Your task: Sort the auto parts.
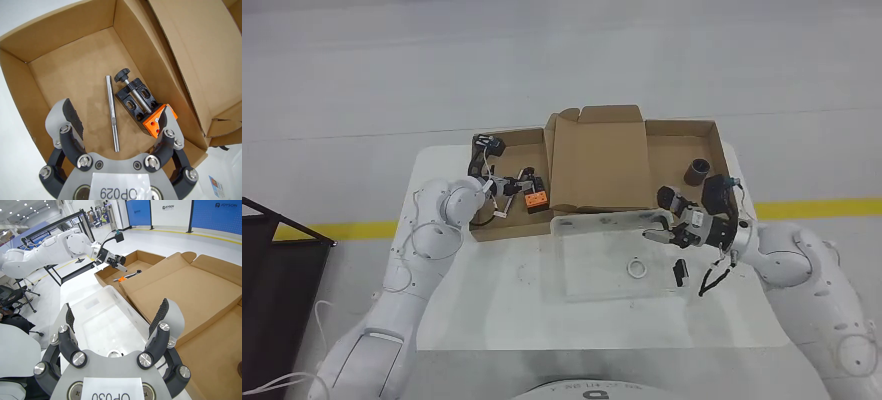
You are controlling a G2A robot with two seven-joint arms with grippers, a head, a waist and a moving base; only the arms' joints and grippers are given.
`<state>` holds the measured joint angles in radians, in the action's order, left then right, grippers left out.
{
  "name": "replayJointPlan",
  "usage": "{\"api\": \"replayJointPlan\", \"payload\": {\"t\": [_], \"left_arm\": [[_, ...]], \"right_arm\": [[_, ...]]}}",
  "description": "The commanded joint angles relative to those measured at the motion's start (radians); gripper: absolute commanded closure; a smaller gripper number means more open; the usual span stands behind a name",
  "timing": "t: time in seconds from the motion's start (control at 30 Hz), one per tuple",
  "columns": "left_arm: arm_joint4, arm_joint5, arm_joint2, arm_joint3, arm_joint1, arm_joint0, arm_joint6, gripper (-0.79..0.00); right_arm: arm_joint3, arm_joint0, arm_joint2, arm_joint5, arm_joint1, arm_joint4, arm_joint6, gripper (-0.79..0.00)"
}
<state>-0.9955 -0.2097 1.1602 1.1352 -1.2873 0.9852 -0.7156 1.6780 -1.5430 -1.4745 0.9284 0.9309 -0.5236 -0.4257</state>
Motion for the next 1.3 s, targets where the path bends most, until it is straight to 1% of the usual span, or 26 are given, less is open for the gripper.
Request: {"api": "replayJointPlan", "payload": {"t": [0.0, 0.13, 0.2, 0.27, 0.33, 0.4, 0.43, 0.47, 0.53, 0.6, 0.63, 0.67, 0.7, 0.73, 0.77, 0.87, 0.93, 1.0, 1.1, 1.23, 1.27], "left_arm": [[0.000, 0.000, 0.000, 0.000, 0.000, 0.000, 0.000, -0.785], [0.000, 0.000, 0.000, 0.000, 0.000, 0.000, 0.000, -0.785], [0.000, 0.000, 0.000, 0.000, 0.000, 0.000, 0.000, -0.785], [0.000, 0.000, 0.000, 0.000, 0.000, 0.000, 0.000, -0.785], [0.000, 0.000, 0.000, 0.000, 0.000, 0.000, 0.000, -0.785], [0.000, 0.000, 0.000, 0.000, 0.000, 0.000, 0.000, -0.785], [0.000, 0.000, 0.000, 0.000, 0.000, 0.000, 0.000, -0.785], [0.000, 0.000, 0.000, 0.000, 0.000, 0.000, 0.000, -0.785], [0.000, 0.000, 0.000, 0.000, 0.000, 0.000, 0.000, -0.785], [0.000, 0.000, 0.000, 0.000, 0.000, 0.000, 0.000, -0.785], [0.000, 0.000, 0.000, 0.000, 0.000, 0.000, 0.000, -0.785], [0.000, 0.000, 0.000, 0.000, 0.000, 0.000, 0.000, -0.785], [0.000, 0.000, 0.000, 0.000, 0.000, 0.000, 0.000, -0.785], [0.000, 0.000, 0.000, 0.000, 0.000, 0.000, 0.000, -0.785], [0.000, 0.000, 0.000, 0.000, 0.000, 0.000, 0.000, -0.785], [0.000, 0.000, 0.000, 0.000, 0.000, 0.000, 0.000, -0.785], [0.000, 0.000, 0.000, 0.000, 0.000, 0.000, 0.000, -0.785], [0.000, 0.000, 0.000, 0.000, 0.000, 0.000, 0.000, -0.785], [0.000, 0.000, 0.000, 0.000, 0.000, 0.000, 0.000, -0.785], [0.000, 0.000, 0.000, 0.000, 0.000, 0.000, 0.000, -0.785], [0.000, 0.000, 0.000, 0.000, 0.000, 0.000, 0.000, -0.785]], "right_arm": [[-0.001, 0.000, -0.001, 0.001, 0.000, -0.001, 0.002, -0.785], [0.002, 0.000, 0.003, -0.003, 0.001, 0.003, 0.004, -0.785], [0.006, 0.009, 0.022, 0.012, -0.001, 0.013, -0.025, -0.785], [0.033, 0.019, 0.050, 0.036, -0.007, -0.043, -0.129, -0.785], [0.082, 0.027, 0.081, -0.001, -0.011, -0.136, -0.234, -0.785], [0.119, 0.029, 0.118, -0.043, -0.011, -0.204, -0.298, -0.785], [0.132, 0.029, 0.132, -0.064, -0.011, -0.231, -0.314, -0.767], [0.144, 0.030, 0.143, -0.083, -0.011, -0.259, -0.326, -0.708], [0.160, 0.027, 0.159, -0.113, -0.010, -0.296, -0.328, -0.616], [0.170, 0.023, 0.168, -0.140, -0.011, -0.333, -0.335, -0.391], [0.176, 0.022, 0.171, -0.154, -0.011, -0.350, -0.341, -0.388], [0.184, 0.018, 0.177, -0.170, -0.011, -0.373, -0.350, -0.440], [0.191, 0.016, 0.186, -0.187, -0.011, -0.398, -0.360, -0.526], [0.193, 0.015, 0.192, -0.189, -0.011, -0.410, -0.367, -0.591], [0.195, 0.015, 0.198, -0.189, -0.012, -0.421, -0.376, -0.677], [0.193, 0.018, 0.203, -0.191, -0.015, -0.444, -0.400, -0.720], [0.192, 0.013, 0.192, -0.189, -0.018, -0.438, -0.400, -0.699], [0.197, 0.006, 0.181, -0.199, -0.022, -0.452, -0.417, -0.717], [0.211, -0.005, 0.177, -0.212, -0.026, -0.474, -0.443, -0.723], [0.224, -0.005, 0.194, -0.263, -0.026, -0.513, -0.468, -0.760], [0.226, -0.002, 0.201, -0.271, -0.025, -0.521, -0.472, -0.751]]}}
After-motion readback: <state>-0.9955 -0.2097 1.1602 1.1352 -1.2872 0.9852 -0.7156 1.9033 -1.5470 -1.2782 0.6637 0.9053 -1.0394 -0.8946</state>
